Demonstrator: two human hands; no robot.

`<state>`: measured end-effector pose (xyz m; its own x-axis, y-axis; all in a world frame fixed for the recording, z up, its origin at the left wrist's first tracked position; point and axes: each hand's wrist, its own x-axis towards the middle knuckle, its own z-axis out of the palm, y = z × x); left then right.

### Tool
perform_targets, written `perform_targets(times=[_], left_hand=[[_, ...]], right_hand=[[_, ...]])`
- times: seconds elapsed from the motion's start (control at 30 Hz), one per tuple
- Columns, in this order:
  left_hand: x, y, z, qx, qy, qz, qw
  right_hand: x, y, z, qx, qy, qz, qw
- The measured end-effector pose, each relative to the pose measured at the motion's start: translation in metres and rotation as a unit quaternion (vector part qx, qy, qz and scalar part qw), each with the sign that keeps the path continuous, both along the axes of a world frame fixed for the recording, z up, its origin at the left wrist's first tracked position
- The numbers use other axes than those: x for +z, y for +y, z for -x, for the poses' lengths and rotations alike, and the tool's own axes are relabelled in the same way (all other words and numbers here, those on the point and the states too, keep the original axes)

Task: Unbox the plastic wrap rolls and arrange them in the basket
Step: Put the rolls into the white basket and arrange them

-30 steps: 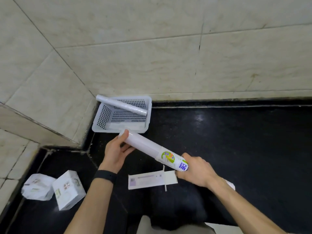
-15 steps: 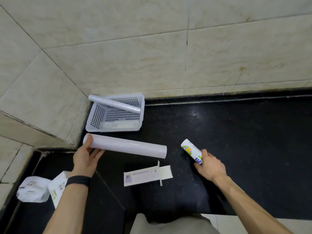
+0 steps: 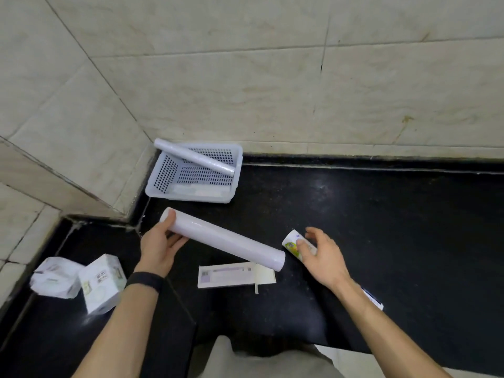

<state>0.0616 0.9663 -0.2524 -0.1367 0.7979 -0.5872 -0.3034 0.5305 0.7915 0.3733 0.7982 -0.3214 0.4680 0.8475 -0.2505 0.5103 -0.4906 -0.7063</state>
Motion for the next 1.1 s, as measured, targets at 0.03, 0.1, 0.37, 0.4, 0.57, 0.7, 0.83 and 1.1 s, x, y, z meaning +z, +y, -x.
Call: perform_targets(times=[0.03,0.1,0.37,0.4,0.57,0.7,0.83,1.1], left_hand=[[0.000,0.000,-0.002,-0.004,0.008,-0.003,1.000],[0.000,-0.001,-0.009,-0.023,0.023,-0.015,0.999],[0.012,0.004,-0.023,-0.034,-0.017,-0.038,0.999],[0.014,0.007,-0.020,-0.029,-0.027,-0.038,0.999],[0.016,0.023,0.002,-0.005,-0.061,-0.036,0.998],[0.011,0.046,0.017,-0.012,-0.060,-0.045,0.997],[0.005,0.082,0.029,-0.058,-0.037,-0.080,0.994],[-0.029,0.166,0.073,-0.149,0.314,-0.158,0.924]], right_hand=[[0.009,0.005,0.005,0.022,0.007,-0.010,1.000],[0.026,0.016,0.018,0.086,0.022,-0.023,0.996],[0.053,0.067,0.066,0.283,-0.029,-0.002,0.959],[0.055,0.073,0.068,0.295,-0.054,-0.015,0.954],[0.064,0.110,0.078,0.368,-0.106,0.008,0.924],[0.064,0.140,0.093,0.386,-0.124,0.023,0.914],[0.059,0.166,0.107,0.378,-0.147,0.017,0.914],[0.063,0.248,0.113,0.306,-0.216,0.012,0.927]])
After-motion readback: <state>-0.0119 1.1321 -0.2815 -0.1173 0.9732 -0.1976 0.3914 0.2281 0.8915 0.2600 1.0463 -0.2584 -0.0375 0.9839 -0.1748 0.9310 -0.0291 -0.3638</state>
